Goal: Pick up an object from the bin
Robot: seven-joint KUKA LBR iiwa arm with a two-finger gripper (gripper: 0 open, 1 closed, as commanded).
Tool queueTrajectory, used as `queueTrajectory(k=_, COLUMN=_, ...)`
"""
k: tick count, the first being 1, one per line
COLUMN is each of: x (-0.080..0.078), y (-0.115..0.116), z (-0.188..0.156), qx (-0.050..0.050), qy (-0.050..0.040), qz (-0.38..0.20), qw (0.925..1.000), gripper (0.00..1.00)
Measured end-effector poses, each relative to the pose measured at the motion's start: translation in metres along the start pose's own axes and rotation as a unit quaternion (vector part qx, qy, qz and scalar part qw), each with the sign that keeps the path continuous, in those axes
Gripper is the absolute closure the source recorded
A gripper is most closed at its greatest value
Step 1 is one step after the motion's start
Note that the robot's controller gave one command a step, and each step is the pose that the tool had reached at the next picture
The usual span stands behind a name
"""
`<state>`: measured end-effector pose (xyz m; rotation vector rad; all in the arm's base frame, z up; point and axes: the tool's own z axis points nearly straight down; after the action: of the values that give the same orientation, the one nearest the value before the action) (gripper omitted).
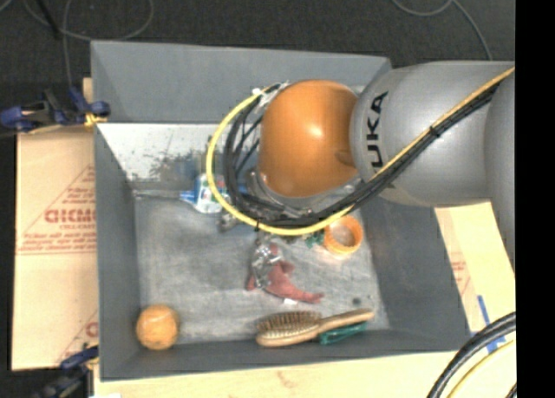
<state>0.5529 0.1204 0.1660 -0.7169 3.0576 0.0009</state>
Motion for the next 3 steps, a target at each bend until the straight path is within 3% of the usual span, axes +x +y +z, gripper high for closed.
queueTrajectory(k=1, x=-0.011, y=-0.044, z=0.030, qx=0.002, qy=-0.0026, qz=-0.112, qw=0.9937, gripper=0.00)
queueTrajectory(k=2, x=0.033, y=-0.095, z=0.092, qx=0.002, qy=-0.0038, qz=-0.086, qw=0.9963, gripper=1.00)
queueTrajectory(k=3, x=0.033, y=-0.095, z=0.092, qx=0.002, qy=-0.0037, qz=-0.085, qw=0.9964, gripper=1.00)
